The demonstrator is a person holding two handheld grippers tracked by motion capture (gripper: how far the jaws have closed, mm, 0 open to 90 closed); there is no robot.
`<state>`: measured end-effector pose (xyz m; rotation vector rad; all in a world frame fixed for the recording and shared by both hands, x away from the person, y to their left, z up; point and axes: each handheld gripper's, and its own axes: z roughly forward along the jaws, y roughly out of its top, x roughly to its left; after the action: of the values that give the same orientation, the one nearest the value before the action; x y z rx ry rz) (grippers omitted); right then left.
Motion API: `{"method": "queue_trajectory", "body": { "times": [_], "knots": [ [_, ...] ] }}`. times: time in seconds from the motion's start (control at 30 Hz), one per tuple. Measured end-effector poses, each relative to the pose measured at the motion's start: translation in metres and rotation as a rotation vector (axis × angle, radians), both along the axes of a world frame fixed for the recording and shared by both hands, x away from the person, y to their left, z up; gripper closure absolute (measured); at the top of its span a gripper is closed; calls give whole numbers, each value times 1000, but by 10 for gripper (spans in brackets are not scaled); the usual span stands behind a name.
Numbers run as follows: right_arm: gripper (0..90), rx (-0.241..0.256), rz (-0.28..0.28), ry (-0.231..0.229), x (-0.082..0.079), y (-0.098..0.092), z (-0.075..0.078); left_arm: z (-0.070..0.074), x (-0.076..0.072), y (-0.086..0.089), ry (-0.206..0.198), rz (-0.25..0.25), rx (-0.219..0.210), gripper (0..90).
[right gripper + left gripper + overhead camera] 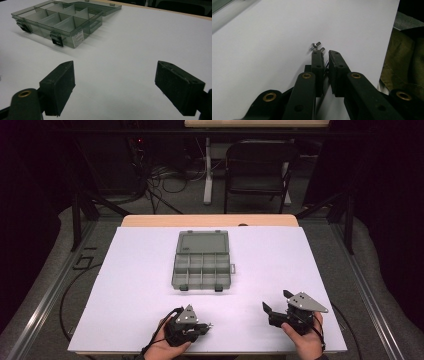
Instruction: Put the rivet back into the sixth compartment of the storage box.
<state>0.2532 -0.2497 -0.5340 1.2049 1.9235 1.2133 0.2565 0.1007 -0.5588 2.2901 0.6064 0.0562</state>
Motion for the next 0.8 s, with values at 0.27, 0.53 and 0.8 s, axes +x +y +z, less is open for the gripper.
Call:
{"method": "queue_trajectory", "body": {
  "times": [0.27,0.53,0.8],
  "knots": [
    [160,5,-3,-7,0,0,0,11,7,11,-17,50,-45,833],
    [160,3,-1,1,0,1,-1,32,27,29,-51,152,-103,833],
    [160,2,-3,3,1,0,-1,48,43,32,-82,203,-118,834]
  ]
}}
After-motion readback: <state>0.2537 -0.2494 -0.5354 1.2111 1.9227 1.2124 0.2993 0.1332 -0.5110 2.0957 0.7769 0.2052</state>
